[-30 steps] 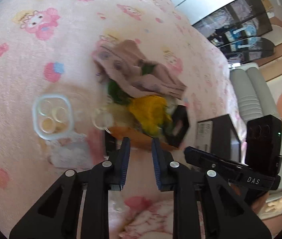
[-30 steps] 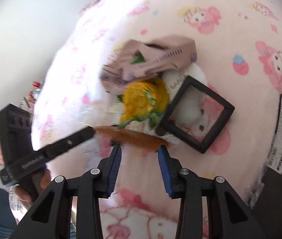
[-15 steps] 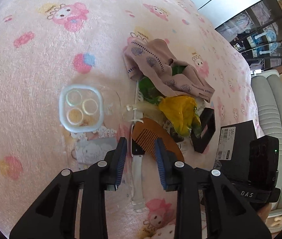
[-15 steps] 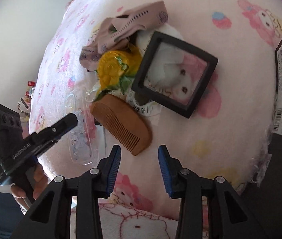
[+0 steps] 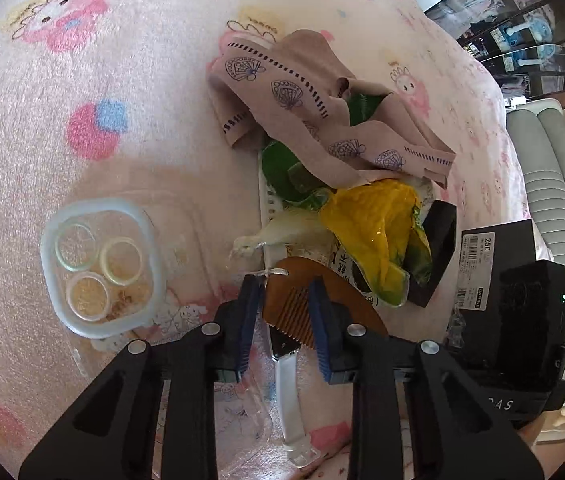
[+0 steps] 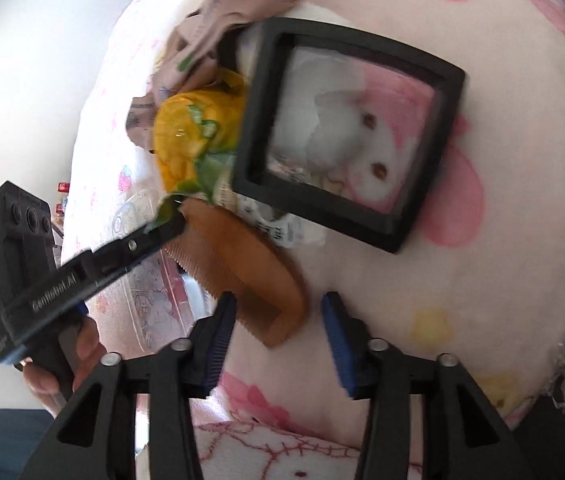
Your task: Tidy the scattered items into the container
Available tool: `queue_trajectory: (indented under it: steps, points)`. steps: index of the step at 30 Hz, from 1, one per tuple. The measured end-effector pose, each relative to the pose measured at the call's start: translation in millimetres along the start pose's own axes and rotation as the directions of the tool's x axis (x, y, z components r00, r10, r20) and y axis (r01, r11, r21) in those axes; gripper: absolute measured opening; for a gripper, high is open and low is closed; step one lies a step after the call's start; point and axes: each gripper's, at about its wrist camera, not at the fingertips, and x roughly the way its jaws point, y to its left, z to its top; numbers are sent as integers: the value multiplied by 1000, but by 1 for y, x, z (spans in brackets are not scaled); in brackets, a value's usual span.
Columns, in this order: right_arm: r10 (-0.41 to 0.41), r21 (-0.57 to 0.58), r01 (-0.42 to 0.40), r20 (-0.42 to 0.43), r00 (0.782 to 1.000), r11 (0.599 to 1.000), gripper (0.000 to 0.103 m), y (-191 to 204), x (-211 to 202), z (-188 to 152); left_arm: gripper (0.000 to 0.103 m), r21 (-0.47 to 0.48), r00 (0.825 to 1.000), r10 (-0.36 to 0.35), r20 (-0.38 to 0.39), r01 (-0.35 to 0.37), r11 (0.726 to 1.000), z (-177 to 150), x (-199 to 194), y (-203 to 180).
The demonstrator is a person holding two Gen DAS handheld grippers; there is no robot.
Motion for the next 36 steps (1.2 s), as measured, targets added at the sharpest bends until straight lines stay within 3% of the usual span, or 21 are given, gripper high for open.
queue_trajectory:
  steps: [6,10,14,18,21,23,26,28,30,31,34,36]
  points:
    - [-9,-41,11,46,999,999,34,13,-17,-14,19,-31,997,-60,47,61,998,-22,-24,1]
    - [-70,-52,74,73,995,996,33,17,-29,-27,18,-48,996,-74,50,76,996,-54,-34,2]
    - [-87,-40,87,10,996,995,33,12,-17,-33,22,-70,997,-71,-7,70,995,-64,-22,10]
    - [-71,-23,71,-14,997,997,34,4,-9,-37,32,-51,996,-79,37,80,995,-55,-20,7]
    - [-73,-51,70,-65,995,996,37,6,1,-37,26,-22,1000,-10,28,11,1000,-49,-12,-6]
    - [-86,-66,84,-30,996,994,37,12,-8,-42,23,16,998,-1,67,0,1000,-51,-23,-18]
    - [-93,-112,100,72,993,989,36,28,-42,-56,22,29,992,-71,108,69,997,-57,-49,-32]
    - [-65,-135,84,134,989,987,34,39,-71,-67,18,57,985,-108,135,101,993,-62,-76,-45]
    - [7,-158,23,187,982,987,31,47,-105,-82,18,84,971,-191,147,180,980,-70,-98,-67]
    - [38,-160,-4,211,977,987,31,62,-109,-63,18,111,966,-201,163,185,977,-76,-110,-82]
    - [59,-188,-6,281,958,982,31,74,-135,-67,18,183,961,-202,190,168,969,-88,-121,-127]
    - [64,-198,-3,307,950,980,31,70,-141,-58,18,203,969,-167,184,129,971,-91,-115,-148]
